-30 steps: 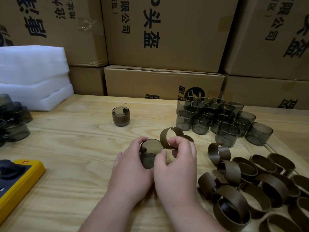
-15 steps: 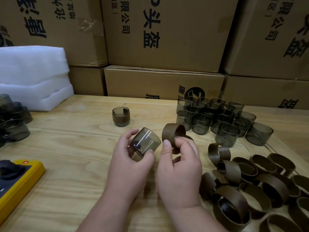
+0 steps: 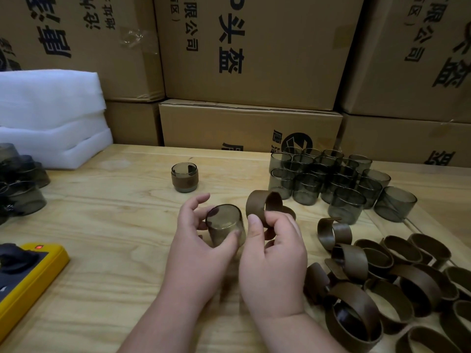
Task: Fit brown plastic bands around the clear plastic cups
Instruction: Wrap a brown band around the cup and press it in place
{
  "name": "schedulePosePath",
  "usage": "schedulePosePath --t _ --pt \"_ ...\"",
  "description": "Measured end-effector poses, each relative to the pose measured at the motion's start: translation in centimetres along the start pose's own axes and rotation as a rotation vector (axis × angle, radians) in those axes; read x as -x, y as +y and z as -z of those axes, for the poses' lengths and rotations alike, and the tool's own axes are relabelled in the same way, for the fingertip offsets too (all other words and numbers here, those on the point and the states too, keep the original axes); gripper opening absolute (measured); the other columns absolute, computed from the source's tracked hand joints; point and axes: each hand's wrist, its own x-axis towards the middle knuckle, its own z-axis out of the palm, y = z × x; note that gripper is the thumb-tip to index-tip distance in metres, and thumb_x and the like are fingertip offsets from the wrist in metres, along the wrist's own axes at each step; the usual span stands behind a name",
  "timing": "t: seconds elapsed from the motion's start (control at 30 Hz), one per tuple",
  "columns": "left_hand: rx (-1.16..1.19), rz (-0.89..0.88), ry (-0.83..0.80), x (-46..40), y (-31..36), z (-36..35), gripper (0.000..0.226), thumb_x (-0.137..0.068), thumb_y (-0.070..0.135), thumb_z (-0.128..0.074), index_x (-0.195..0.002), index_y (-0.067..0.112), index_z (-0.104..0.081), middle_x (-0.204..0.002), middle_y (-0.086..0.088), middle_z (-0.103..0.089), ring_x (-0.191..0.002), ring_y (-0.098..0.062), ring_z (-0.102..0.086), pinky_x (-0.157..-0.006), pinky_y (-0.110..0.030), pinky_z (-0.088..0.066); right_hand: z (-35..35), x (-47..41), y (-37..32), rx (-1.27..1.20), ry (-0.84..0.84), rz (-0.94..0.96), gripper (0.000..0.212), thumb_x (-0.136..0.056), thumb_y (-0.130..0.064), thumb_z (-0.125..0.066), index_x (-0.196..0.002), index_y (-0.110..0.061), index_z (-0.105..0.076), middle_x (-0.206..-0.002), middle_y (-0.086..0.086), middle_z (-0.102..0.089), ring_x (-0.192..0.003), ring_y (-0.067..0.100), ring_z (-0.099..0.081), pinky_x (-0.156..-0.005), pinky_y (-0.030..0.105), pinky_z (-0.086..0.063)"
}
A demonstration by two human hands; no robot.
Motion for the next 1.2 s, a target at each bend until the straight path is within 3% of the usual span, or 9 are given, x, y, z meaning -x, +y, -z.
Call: schedulePosePath --t 0.13,0.27,0.33,0.43,0.57,0.67,0.87,1.03,1.2 --pt "-0.057 -0.034 -0.063 0.2 0.0 -0.1 0.076 -0.074 0.027 -0.089 -0.118 0.066 -0.042 -0.113 0.040 -0.062 -0.109 0.011 -0.057 -0.076 0.000 -0.039 -0.1 0.0 0.2 -0.010 -0.036 -0.005 0.003 -0.092 -0.031 -0.058 -0.091 -0.029 -0.058 -0.091 -0.018 -0.057 -0.087 0.025 -0.062 -0.080 0.049 -0.055" --pt "-0.065 -0.045 -0.133 0.2 0.0 -0.1 0.080 -0.074 0.029 -0.089 -0.122 0.071 -0.040 -0.120 0.032 -0.062 -0.111 0.014 -0.054 -0.078 0.000 -0.040 -0.1 0.0 0.5 -0.031 -0.038 -0.016 0.027 -0.097 -0.031 -0.053 -0.111 -0.016 -0.070 -0.103 -0.015 -0.062 -0.106 0.019 -0.062 -0.093 0.046 -0.053" --pt "-0.055 -0.052 -0.164 0.3 -0.1 -0.1 0.082 -0.076 0.027 -0.088 -0.122 0.074 -0.039 -0.126 0.031 -0.059 -0.112 0.012 -0.055 -0.080 -0.002 -0.041 -0.1 0.1 0.5 -0.064 -0.035 -0.056 0.035 -0.099 -0.038 -0.048 -0.124 -0.022 -0.067 -0.113 -0.022 -0.061 -0.116 0.014 -0.059 -0.101 0.041 -0.050" --pt "-0.041 -0.096 -0.163 0.3 0.2 -0.1 0.077 -0.082 0.025 -0.083 -0.127 0.071 -0.040 -0.133 0.035 -0.055 -0.120 0.009 -0.052 -0.091 -0.009 -0.042 0.1 0.1 0.3 -0.158 -0.038 -0.093 0.026 -0.096 -0.051 -0.041 -0.118 -0.050 -0.055 -0.116 -0.023 -0.063 -0.119 0.012 -0.060 -0.099 0.039 -0.051" --pt "0.059 -0.199 -0.130 0.7 0.9 0.3 0.051 -0.093 0.035 -0.060 -0.137 0.059 -0.052 -0.141 0.028 -0.055 -0.132 0.000 -0.049 -0.110 -0.033 -0.043 0.1 0.1 0.2 -0.197 -0.037 -0.057 0.020 -0.096 -0.048 -0.040 -0.111 -0.049 -0.053 -0.105 -0.019 -0.064 -0.107 0.020 -0.063 -0.090 0.045 -0.052" --pt "0.080 -0.266 -0.140 1.0 1.3 0.5 0.047 -0.094 0.043 -0.052 -0.140 0.047 -0.057 -0.142 0.021 -0.058 -0.136 -0.011 -0.049 -0.111 -0.036 -0.041 0.1 0.2 0.2 -0.195 -0.056 -0.023 0.019 -0.098 -0.044 -0.041 -0.106 -0.046 -0.057 -0.103 -0.019 -0.065 -0.105 0.020 -0.063 -0.089 0.045 -0.052" --pt "0.039 -0.334 -0.147 1.0 1.9 0.3 0.042 -0.093 0.037 -0.061 -0.135 0.043 -0.058 -0.131 0.021 -0.064 -0.124 -0.013 -0.059 -0.100 -0.021 -0.047 0.2 0.3 0.3 -0.213 -0.099 -0.026 0.020 -0.098 -0.045 -0.042 -0.107 -0.044 -0.059 -0.106 -0.020 -0.065 -0.108 0.016 -0.064 -0.090 0.039 -0.053" --pt "0.116 -0.270 -0.095 0.9 2.3 0.2 0.045 -0.079 0.050 -0.065 -0.124 0.047 -0.063 -0.117 0.023 -0.062 -0.097 -0.007 -0.063 -0.078 -0.016 -0.051 0.4 0.2 0.3 -0.311 -0.106 -0.059 0.033 -0.092 -0.042 -0.044 -0.121 -0.039 -0.060 -0.119 -0.026 -0.060 -0.117 0.002 -0.060 -0.092 0.010 -0.045" --pt "0.312 -0.126 0.008 0.5 1.9 0.1 0.035 -0.069 0.049 -0.081 -0.102 0.044 -0.070 -0.102 0.003 -0.076 -0.085 -0.012 -0.070 -0.071 -0.022 -0.055 0.5 0.4 0.3 -0.335 -0.150 -0.111 0.061 -0.089 -0.050 -0.045 -0.145 -0.027 -0.053 -0.138 -0.002 -0.057 -0.098 0.005 -0.062 -0.083 0.012 -0.047"
